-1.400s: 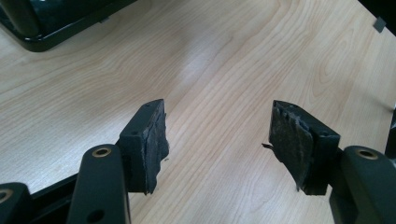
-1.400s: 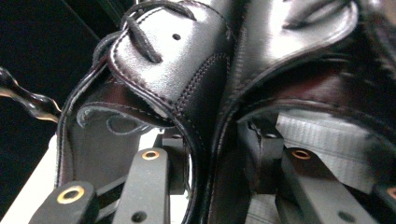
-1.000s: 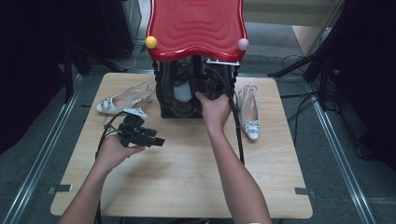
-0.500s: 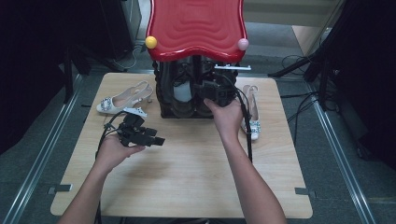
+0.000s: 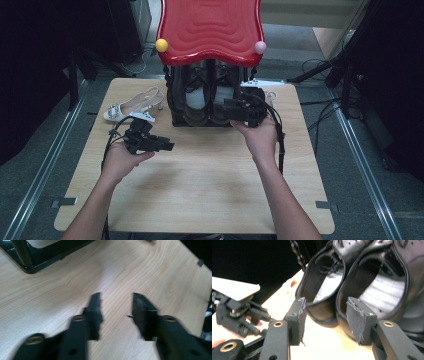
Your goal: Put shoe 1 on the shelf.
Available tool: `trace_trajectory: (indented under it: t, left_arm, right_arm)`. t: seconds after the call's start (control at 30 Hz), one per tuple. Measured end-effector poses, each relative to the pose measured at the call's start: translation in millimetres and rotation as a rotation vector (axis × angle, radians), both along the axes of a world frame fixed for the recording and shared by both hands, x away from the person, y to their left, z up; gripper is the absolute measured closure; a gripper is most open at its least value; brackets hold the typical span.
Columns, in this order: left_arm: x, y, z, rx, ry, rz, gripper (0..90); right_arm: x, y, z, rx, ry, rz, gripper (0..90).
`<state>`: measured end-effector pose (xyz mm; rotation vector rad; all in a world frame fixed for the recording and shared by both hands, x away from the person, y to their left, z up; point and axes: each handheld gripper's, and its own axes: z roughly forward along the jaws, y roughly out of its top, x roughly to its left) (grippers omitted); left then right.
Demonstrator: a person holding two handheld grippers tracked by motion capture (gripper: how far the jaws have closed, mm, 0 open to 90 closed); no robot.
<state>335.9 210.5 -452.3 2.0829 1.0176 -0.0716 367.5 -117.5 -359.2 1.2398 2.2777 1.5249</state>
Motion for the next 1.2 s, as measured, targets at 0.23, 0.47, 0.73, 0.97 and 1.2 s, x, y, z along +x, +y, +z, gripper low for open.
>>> trace_trajectory:
  t: [0.23,0.47,0.73,0.97,1.2]
  left_arm:
    - [-4.2,-3.0,8.8,-0.008,-0.027,-0.029,88.7]
    - [-4.0,-5.1,25.4,-0.011,-0.058,-0.060,90.0]
    - [9.7,-12.1,60.0,-0.016,-0.114,-0.062,90.0]
    - [20.4,-24.1,96.9,0.017,-0.158,-0.070,90.0]
    - [37.9,-33.2,132.6,-0.002,-0.196,-0.076,90.0]
  right_arm:
    - [-18.8,-12.9,-16.6,-0.003,0.021,0.049,52.4]
    - [-25.1,-16.0,-36.6,-0.048,0.026,0.075,54.4]
    - [-24.8,-16.9,-57.4,-0.080,0.046,0.076,60.4]
    - [-18.8,-17.5,-63.5,-0.097,0.055,0.061,66.4]
    - [-14.9,-17.8,-65.2,-0.070,0.051,0.079,78.8]
